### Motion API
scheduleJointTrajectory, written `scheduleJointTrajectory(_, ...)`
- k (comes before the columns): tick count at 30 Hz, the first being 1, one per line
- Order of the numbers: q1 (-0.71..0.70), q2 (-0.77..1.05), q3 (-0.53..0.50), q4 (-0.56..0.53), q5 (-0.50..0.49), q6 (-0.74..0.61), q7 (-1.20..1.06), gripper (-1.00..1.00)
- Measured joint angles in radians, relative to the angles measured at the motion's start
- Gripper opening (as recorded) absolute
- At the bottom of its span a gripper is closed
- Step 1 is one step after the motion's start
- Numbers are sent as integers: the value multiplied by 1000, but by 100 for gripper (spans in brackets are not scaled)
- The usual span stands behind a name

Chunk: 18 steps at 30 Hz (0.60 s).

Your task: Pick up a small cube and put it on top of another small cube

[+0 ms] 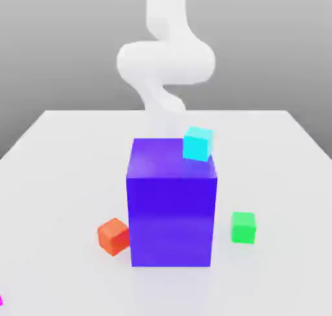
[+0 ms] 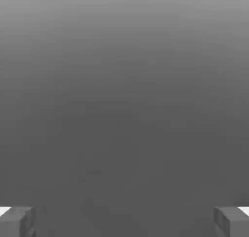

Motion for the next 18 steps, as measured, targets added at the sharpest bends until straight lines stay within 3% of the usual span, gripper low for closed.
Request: scheduleJointTrajectory(18,-131,658,-197,88,122,141,33,0)
